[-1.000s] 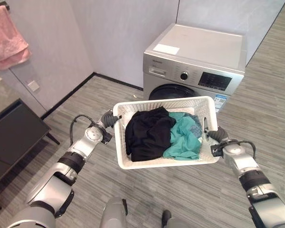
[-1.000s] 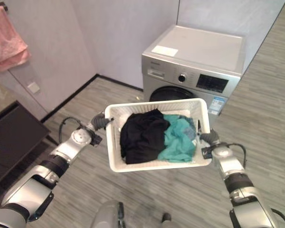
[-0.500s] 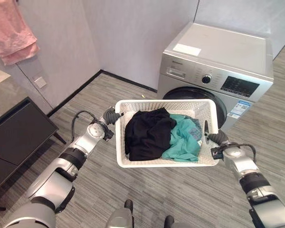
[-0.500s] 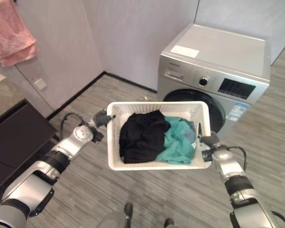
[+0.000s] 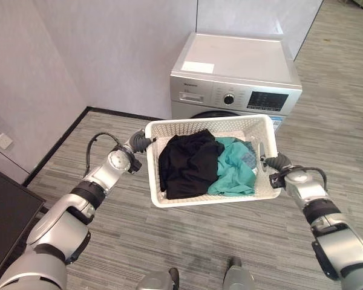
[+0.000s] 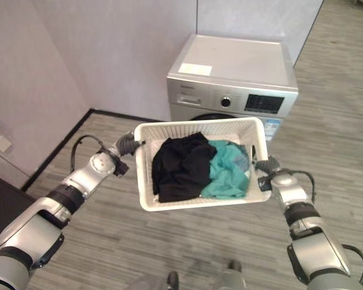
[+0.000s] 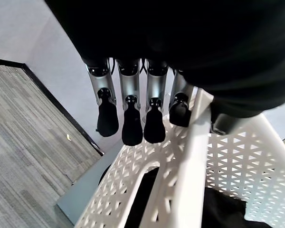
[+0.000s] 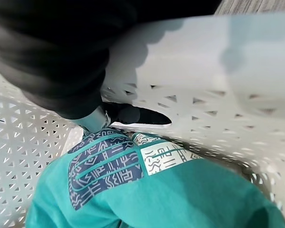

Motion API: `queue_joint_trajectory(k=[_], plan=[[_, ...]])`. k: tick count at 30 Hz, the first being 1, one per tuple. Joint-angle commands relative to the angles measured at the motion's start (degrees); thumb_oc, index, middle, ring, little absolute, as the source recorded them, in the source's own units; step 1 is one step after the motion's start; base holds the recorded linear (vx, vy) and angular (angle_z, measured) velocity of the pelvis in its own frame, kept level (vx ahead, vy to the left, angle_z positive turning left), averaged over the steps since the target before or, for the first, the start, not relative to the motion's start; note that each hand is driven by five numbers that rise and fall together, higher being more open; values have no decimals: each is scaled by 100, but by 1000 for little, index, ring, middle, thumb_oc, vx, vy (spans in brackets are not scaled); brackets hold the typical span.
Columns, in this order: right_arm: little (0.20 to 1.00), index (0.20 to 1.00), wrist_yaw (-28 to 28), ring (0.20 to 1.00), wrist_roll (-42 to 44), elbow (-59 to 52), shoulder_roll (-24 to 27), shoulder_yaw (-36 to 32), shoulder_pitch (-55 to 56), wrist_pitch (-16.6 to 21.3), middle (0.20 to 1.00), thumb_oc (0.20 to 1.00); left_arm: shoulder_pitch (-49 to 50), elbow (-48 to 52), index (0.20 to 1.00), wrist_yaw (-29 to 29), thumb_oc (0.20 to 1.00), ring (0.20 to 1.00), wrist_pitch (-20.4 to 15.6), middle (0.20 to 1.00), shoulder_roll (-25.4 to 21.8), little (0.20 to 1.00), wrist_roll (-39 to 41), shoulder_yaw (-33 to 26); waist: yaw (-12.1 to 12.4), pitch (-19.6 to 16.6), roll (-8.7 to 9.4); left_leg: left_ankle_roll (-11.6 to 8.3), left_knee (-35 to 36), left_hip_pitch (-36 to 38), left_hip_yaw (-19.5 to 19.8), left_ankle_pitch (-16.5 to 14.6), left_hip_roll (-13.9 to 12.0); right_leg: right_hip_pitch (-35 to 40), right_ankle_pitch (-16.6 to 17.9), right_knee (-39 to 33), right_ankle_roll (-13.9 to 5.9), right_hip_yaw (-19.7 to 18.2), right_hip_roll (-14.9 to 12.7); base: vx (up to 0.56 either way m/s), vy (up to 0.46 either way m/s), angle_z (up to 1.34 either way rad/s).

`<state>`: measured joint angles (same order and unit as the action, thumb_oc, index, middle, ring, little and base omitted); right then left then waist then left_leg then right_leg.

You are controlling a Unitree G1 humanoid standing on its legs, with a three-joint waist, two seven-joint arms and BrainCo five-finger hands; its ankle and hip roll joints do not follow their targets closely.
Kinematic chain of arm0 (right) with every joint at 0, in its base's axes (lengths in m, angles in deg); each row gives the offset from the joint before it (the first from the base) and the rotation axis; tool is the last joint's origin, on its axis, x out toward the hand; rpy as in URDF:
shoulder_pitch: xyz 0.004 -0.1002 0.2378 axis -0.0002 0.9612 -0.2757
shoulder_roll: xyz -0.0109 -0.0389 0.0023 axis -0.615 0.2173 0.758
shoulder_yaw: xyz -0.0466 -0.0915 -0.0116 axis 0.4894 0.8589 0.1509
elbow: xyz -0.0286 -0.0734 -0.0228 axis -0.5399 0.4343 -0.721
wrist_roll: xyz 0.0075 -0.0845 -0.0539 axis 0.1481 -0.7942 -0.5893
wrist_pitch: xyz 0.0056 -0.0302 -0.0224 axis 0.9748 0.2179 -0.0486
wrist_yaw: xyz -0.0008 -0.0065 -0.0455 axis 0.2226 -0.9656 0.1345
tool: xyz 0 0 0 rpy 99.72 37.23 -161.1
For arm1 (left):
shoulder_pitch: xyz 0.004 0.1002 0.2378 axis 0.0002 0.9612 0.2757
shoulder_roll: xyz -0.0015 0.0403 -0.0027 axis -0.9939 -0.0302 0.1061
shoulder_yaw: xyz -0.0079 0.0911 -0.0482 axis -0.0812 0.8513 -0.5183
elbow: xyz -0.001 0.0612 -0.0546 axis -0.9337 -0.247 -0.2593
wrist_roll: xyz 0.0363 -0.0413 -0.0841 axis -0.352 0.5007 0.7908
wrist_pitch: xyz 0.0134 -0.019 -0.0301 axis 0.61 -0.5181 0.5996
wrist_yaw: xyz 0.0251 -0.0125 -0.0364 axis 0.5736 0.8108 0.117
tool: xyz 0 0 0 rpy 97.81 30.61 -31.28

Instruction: Grab the laundry basket,head to the washer,open it,put in the laundry and shut it.

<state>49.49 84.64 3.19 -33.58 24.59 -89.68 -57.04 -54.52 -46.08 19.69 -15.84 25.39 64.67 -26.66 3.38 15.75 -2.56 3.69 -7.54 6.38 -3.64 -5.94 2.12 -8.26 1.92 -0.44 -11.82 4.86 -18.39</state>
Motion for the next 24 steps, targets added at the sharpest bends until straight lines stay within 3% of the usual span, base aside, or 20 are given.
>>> queue_joint_trajectory(k=[1,2,5,7,9,11,13,14,15,16,17,18,21,24], plan=[[200,200,-79,200,31,-556,730,-26,-188,454,200,200,-319,-267,200,-364,200,200,-292,200,-660,200,114,-607,76,-709,35,-488,171,56,781,-135,-78,285,453,57,-4,256,231,385,-330,33],[200,200,-27,200,55,-1125,775,-140,-111,522,200,200,-450,-268,200,-397,200,200,-320,200,-705,200,98,-588,4,-801,184,-618,70,85,824,-233,-143,487,546,82,-6,352,255,405,-377,36],[200,200,58,200,17,-1582,953,-299,89,598,200,200,-425,-250,200,-402,200,200,-354,200,-672,200,108,-614,-150,-892,210,-804,-206,122,903,-245,-473,560,394,292,114,395,436,231,-231,70],[200,200,155,200,74,-1769,1012,-355,60,646,200,200,-510,-241,200,-447,200,200,-354,200,-679,200,124,-601,-209,-875,213,-924,-1216,-196,908,161,-696,788,231,312,305,594,620,187,-310,81],[200,200,210,200,173,-2129,1084,-335,71,682,200,200,-535,-21,200,-461,200,200,-309,200,-800,200,339,-725,-130,-617,337,-859,-3176,-1082,1036,839,-714,1143,13,271,724,559,947,87,-420,9],[200,200,227,200,268,-2225,1142,-284,-21,662,200,200,-649,121,200,-465,200,200,-287,200,-903,200,422,-701,-89,-512,324,-842,-3351,-1370,770,980,-1005,1358,-119,159,802,688,1089,91,-237,-62],[200,200,207,200,258,-2364,1246,-201,-125,648,200,200,-873,222,200,-491,200,200,-319,200,-962,200,484,-682,-23,-526,319,-882,-2524,-1414,615,963,-1227,1481,-226,48,765,726,1178,161,-58,-18],[200,200,207,200,257,-2369,1249,-205,-123,643,200,200,-879,221,200,-490,200,200,-317,200,-960,200,487,-680,-2,-505,334,-886,-2458,-1346,586,979,-1221,1510,-229,37,766,709,1167,230,38,16],[200,200,175,200,203,-2477,1308,-106,-200,653,200,200,-1075,223,200,-522,200,200,-375,200,-1003,200,526,-608,58,-536,295,-1001,-1154,-1306,508,1060,-1439,1592,-361,28,681,767,1152,150,43,5],[200,200,175,200,203,-2477,1307,-107,-199,653,200,200,-1077,222,200,-522,200,200,-376,200,-1003,200,527,-607,64,-525,303,-1001,-1121,-1275,495,1076,-1433,1603,-363,29,681,761,1143,197,87,5],[200,200,186,200,166,-2486,1316,-71,-233,660,200,200,-1151,230,200,-550,200,200,-396,200,-1058,200,525,-573,136,-533,252,-1034,-649,-1330,610,1124,-1422,1638,-414,43,654,740,1164,196,87,5],[200,200,178,200,85,-2362,1318,62,-339,689,200,200,-1335,142,200,-570,200,200,-429,200,-1181,200,512,-425,266,-546,169,-1120,109,-1298,929,1418,-1387,1770,-573,100,627,677,1223,236,114,-1],[200,200,182,200,103,-2076,1216,212,-547,656,200,200,-1555,-121,200,-581,200,200,-433,200,-1166,200,531,-236,259,-649,60,-1139,571,-1118,1005,1455,-1360,1914,-719,180,593,708,1211,176,98,-14],[200,200,250,200,188,-1707,1181,236,-685,709,200,200,-1650,-324,200,-553,200,200,-469,200,-1134,200,598,-46,306,-721,45,-1160,422,-1065,1032,1382,-1231,1981,-735,210,559,729,1106,115,90,-16]])
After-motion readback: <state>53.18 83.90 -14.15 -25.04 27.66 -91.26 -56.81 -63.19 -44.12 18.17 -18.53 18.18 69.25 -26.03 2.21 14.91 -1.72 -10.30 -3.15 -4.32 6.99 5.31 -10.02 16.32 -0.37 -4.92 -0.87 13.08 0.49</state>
